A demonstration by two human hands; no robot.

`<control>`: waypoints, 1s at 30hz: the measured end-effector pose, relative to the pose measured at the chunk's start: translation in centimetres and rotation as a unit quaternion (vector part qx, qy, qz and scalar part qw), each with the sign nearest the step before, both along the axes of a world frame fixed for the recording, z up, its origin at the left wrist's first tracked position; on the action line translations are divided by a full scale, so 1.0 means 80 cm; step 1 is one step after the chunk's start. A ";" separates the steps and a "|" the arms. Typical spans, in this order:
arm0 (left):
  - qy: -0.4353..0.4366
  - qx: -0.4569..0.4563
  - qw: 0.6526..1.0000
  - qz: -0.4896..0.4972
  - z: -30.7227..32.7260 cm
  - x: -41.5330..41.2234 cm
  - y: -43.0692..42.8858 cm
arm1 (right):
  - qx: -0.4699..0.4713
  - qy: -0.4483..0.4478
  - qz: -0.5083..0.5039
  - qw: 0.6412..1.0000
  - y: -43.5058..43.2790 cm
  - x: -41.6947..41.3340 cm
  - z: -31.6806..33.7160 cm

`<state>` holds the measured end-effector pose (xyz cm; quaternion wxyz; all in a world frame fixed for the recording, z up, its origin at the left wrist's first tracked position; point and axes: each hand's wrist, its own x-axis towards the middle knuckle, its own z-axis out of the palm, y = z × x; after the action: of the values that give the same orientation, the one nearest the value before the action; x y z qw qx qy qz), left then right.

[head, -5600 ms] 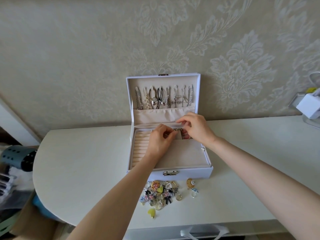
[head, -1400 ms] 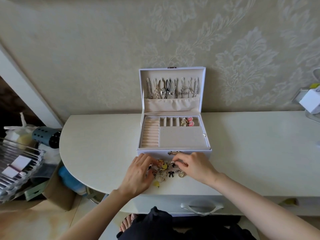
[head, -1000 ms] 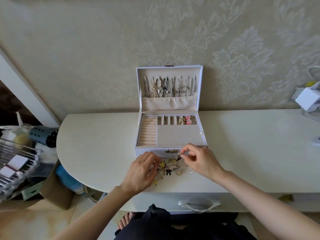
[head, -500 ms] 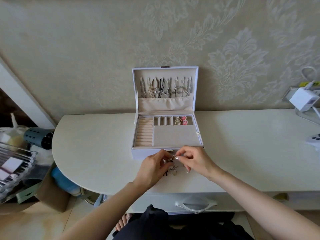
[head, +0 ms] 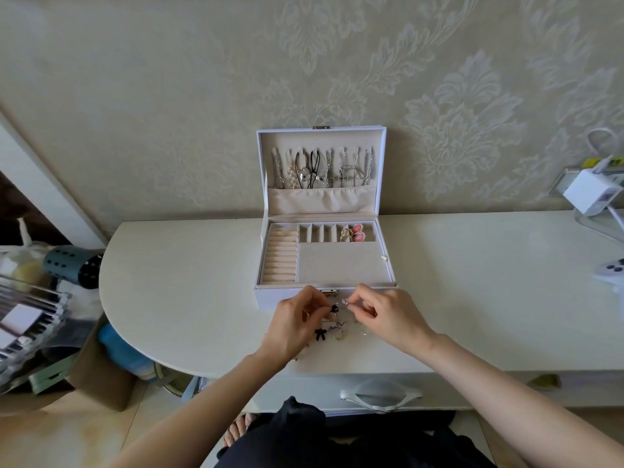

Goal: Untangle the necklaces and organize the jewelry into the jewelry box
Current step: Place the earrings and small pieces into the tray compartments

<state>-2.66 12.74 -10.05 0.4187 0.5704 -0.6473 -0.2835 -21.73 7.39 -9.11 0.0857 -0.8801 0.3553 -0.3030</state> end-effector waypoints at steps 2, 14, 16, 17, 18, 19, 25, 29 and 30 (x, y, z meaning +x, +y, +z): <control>-0.040 -0.015 0.999 0.001 -0.006 0.003 -0.001 | -0.004 0.003 -0.003 1.000 0.001 0.000 0.000; -0.208 -0.056 0.976 0.010 -0.005 -0.003 -0.001 | 0.118 -0.049 0.001 0.992 0.003 0.011 0.008; -0.212 -0.058 0.975 0.026 -0.004 -0.004 -0.002 | 0.118 -0.057 0.003 0.991 0.002 0.014 0.010; -0.212 -0.069 0.974 0.031 -0.004 -0.005 -0.003 | 0.115 -0.059 0.003 0.992 0.001 0.015 0.011; -0.209 -0.081 0.974 0.037 -0.004 -0.006 -0.002 | 0.112 -0.059 0.003 0.992 -0.001 0.014 0.011; -0.203 -0.089 0.974 0.043 -0.004 -0.006 -0.002 | 0.109 -0.058 0.004 0.992 -0.002 0.013 0.011; -0.138 -0.058 0.989 0.007 0.002 -0.005 -0.001 | 0.104 -0.048 0.006 0.993 -0.003 0.004 0.013; 0.067 0.032 0.997 0.011 0.016 -0.011 0.004 | 0.112 -0.054 0.000 0.992 -0.002 0.002 0.012; 0.100 0.042 0.994 0.015 0.019 -0.013 0.005 | 0.110 -0.059 0.000 0.992 -0.001 0.001 0.011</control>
<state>-3.68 13.12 -8.50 0.4613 0.5659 -0.5808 -0.3600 -21.62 7.33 -8.19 0.2028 -0.8459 0.3812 -0.3131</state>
